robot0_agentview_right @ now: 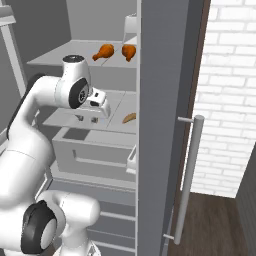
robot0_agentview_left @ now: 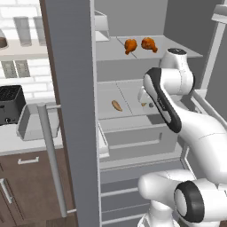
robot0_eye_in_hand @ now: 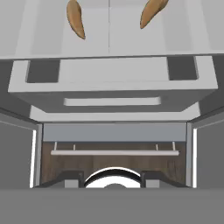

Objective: Place one sweet potato and one chicken drumstick in each tupperware on the nearby counter, to pack two identical lunches.

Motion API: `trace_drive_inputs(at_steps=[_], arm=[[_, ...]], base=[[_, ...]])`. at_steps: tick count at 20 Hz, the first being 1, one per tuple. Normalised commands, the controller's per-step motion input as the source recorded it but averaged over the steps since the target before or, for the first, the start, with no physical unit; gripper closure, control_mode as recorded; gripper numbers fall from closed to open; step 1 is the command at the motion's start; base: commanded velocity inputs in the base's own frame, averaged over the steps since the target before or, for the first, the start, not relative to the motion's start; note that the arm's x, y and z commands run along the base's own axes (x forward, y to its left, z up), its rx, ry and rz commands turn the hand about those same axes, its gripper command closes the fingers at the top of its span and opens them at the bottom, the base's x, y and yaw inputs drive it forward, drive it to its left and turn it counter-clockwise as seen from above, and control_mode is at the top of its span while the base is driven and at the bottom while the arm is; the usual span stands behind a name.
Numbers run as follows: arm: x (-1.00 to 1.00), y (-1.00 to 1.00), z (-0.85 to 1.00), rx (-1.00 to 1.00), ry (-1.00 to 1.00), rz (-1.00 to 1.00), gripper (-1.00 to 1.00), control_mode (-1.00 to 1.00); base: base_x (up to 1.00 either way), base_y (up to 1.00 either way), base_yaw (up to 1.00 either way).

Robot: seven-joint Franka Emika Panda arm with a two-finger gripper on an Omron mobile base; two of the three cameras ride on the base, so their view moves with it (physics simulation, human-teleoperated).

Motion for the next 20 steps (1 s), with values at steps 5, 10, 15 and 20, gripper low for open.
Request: trace_drive_inputs(at_steps=[5, 10, 15, 20], arm=[[-0.30, 0.00, 0.00, 0.00, -0.01, 0.00, -1.00, -1.00], [-0.69, 0.00, 0.25, 0.00, -0.20, 0.00, -1.00, -1.00], [-0.39, 0.01, 0.83, -0.03, -0.25, 0.00, -1.00, -1.00], [-0.15, 0.00, 0.92, -0.06, -0.19, 0.00, -1.00, -1.00]], base=[[0.00, 0.00, 0.00], [0.00, 0.00, 0.00], [0.00, 0.00, 0.00], [0.00, 0.00, 0.00]])
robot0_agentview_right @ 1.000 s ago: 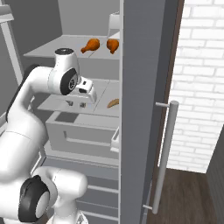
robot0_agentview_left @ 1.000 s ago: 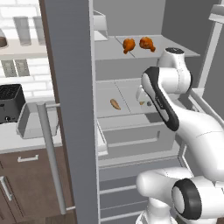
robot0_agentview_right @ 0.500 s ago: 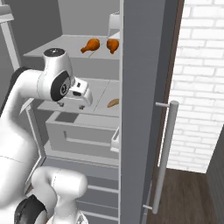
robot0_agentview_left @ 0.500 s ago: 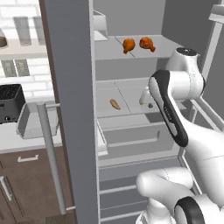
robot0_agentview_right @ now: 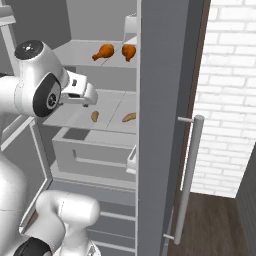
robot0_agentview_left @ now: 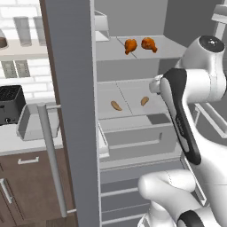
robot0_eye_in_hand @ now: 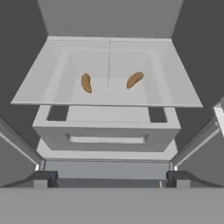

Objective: Place one sweet potato and one chicken drumstick in each tupperware on the nearby counter, to pack two identical lunches.

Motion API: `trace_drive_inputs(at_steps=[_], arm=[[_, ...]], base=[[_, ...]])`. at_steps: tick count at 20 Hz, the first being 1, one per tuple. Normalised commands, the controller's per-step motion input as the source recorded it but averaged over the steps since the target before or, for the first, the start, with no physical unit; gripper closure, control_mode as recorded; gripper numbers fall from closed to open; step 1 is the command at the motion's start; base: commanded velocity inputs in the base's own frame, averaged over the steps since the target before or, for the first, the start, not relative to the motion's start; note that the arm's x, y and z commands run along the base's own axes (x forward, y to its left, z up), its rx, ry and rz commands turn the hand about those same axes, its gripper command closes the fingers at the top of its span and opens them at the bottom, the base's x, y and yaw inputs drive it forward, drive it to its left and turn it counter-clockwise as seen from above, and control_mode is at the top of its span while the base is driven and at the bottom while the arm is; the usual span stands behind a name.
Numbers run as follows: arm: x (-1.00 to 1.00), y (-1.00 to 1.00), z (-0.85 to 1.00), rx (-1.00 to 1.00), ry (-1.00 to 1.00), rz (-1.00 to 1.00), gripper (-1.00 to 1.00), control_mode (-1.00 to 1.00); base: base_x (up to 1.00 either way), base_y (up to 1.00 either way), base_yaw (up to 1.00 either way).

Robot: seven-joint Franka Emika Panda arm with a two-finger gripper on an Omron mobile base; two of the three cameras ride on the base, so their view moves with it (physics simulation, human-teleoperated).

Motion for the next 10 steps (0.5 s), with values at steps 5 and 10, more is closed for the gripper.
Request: trace_drive_inputs(at_steps=[5, 10], arm=[[0.00, 0.00, 0.64, -0.05, -0.35, 0.00, -1.00, -1.00], [0.10, -0.03, 0.36, 0.00, -0.19, 0.00, -1.00, -1.00]], base=[[0.00, 0.00, 0.00], [0.00, 0.00, 0.00]])
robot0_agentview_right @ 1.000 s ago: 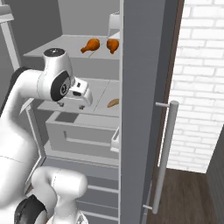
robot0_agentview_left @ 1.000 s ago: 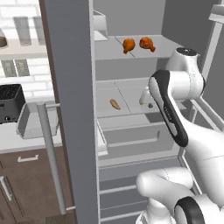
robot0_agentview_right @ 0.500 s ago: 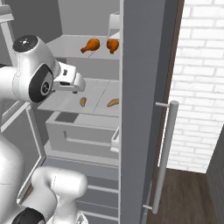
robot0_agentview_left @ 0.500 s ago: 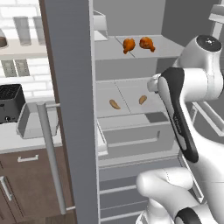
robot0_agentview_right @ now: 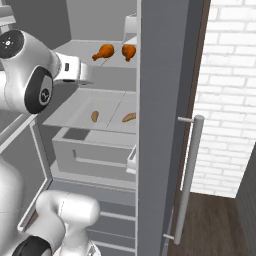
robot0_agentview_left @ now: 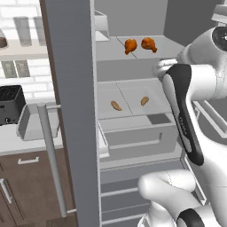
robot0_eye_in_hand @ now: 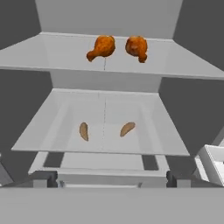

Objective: Place one sweet potato and one chicken drumstick in each tupperware on the nearby counter, to pack two identical lunches.

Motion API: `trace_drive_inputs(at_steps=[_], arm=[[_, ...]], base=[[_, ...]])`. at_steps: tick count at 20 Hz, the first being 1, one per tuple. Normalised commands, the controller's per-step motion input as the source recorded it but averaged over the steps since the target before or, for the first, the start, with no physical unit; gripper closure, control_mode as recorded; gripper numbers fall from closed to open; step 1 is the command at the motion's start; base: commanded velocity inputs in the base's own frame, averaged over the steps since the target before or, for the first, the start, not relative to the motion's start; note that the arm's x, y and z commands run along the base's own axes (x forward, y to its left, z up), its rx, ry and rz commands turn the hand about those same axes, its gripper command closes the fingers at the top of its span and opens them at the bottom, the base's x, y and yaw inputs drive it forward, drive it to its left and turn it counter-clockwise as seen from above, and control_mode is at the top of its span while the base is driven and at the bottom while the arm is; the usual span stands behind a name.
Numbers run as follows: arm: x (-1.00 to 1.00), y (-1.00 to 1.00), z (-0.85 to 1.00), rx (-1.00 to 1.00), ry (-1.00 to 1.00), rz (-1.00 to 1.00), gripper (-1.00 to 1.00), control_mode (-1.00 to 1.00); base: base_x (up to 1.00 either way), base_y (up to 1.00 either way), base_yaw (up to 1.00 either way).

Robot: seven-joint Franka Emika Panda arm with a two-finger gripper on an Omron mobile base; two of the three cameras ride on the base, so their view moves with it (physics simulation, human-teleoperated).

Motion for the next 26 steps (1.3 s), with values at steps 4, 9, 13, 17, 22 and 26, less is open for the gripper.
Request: trace_drive_inputs(at_steps=[4, 9, 13, 17, 22, 26], arm=[[0.19, -0.07, 0.45, 0.00, -0.19, 0.00, -1.00, -1.00], [0.25, -0.20, 0.36, 0.02, 0.00, 0.00, -1.00, -1.00], [0.42, -0.30, 0.07, 0.03, 0.03, 0.00, -1.00, -1.00], [0.63, -0.26, 0.00, 0.00, 0.00, 0.00, -1.00, -1.00], [0.69, -0.21, -0.11, 0.00, 0.00, 0.00, -1.00, -1.00], [0.67, -0.23, -0.27, 0.00, 0.02, 0.01, -1.00, -1.00]], base=[[0.00, 0.00, 0.00], [0.00, 0.00, 0.00], [0.00, 0.00, 0.00], [0.00, 0.00, 0.00], [0.00, 0.00, 0.00], [0.00, 0.00, 0.00]])
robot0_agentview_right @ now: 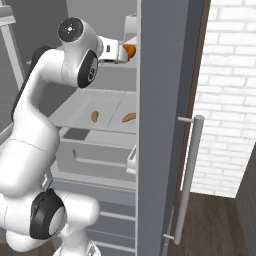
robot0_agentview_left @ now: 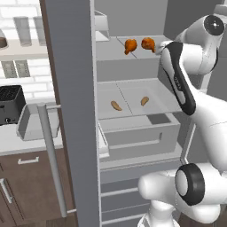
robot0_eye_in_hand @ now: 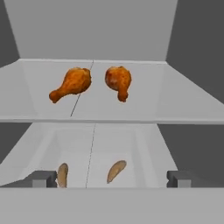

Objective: Place one sweet potato and one chicken drumstick in each tupperware on the nearby counter, to pack two identical lunches.

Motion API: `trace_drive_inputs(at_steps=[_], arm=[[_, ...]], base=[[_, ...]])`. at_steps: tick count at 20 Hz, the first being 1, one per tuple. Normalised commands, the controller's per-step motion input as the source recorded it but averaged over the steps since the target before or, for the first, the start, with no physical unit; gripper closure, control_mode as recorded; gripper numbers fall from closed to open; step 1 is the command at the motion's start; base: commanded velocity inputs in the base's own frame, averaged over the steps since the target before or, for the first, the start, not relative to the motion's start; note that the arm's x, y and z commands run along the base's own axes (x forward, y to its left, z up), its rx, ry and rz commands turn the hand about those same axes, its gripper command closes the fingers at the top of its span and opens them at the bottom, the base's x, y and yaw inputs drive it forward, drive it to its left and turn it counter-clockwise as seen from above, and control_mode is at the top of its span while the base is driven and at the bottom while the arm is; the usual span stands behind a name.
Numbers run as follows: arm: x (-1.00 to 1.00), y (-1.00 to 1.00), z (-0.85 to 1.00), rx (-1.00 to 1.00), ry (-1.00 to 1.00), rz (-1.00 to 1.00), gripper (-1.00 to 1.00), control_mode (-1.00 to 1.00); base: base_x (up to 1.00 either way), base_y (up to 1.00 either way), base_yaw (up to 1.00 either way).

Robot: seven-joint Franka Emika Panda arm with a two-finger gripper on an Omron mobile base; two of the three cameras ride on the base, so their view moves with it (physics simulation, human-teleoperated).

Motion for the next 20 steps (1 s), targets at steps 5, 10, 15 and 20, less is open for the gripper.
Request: trace_drive_inputs(at_steps=[5, 10, 15, 20], arm=[[0.65, -0.04, -0.01, 0.00, 0.07, 0.00, -1.00, -1.00], [0.63, -0.06, -0.06, 0.00, 0.05, 0.00, -1.00, -1.00], [0.61, -0.12, -0.16, 0.00, 0.07, 0.00, -1.00, -1.00], [0.65, -0.17, -0.12, 0.00, 0.02, 0.00, -1.00, -1.00]], base=[[0.00, 0.00, 0.00], [0.00, 0.00, 0.00], [0.00, 0.00, 0.00], [0.00, 0.00, 0.00]])
